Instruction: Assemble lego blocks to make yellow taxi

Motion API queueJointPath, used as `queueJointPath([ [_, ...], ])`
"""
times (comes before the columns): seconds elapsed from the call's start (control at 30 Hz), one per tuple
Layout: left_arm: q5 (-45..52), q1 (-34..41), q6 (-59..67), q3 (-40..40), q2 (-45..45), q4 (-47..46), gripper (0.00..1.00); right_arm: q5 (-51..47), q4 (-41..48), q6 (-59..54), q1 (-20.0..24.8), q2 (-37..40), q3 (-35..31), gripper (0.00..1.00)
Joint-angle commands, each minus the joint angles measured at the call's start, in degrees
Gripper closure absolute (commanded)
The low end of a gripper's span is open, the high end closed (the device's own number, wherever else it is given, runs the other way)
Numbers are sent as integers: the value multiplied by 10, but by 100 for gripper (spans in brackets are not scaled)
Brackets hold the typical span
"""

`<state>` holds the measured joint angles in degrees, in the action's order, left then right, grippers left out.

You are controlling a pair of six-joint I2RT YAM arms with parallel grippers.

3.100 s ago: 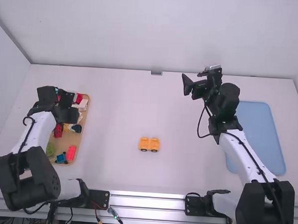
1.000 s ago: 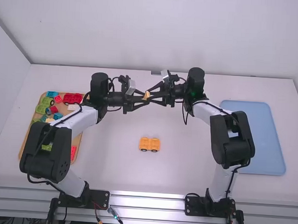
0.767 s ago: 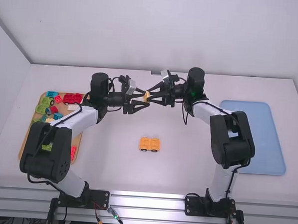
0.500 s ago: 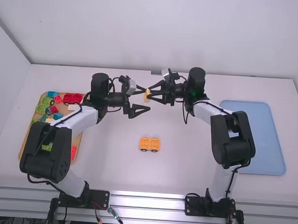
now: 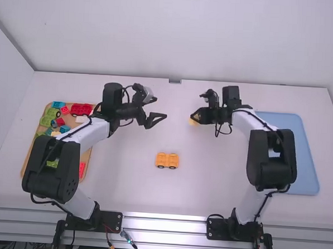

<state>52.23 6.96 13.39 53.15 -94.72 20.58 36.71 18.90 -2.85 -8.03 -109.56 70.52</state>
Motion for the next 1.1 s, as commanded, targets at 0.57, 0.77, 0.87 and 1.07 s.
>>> queueJointPath([
  [0.57,-66,1,6,9,-3,22,1,-339,260,452,-143,49,-31,100],
  [0.77,-66,1,4,9,-3,10,1,-328,233,668,-157,49,-67,100],
  [0.87,-66,1,0,9,-3,2,1,-316,218,753,-156,49,-81,100],
  [1.07,-66,2,0,8,-3,-14,1,-280,218,938,-156,49,-112,100],
])
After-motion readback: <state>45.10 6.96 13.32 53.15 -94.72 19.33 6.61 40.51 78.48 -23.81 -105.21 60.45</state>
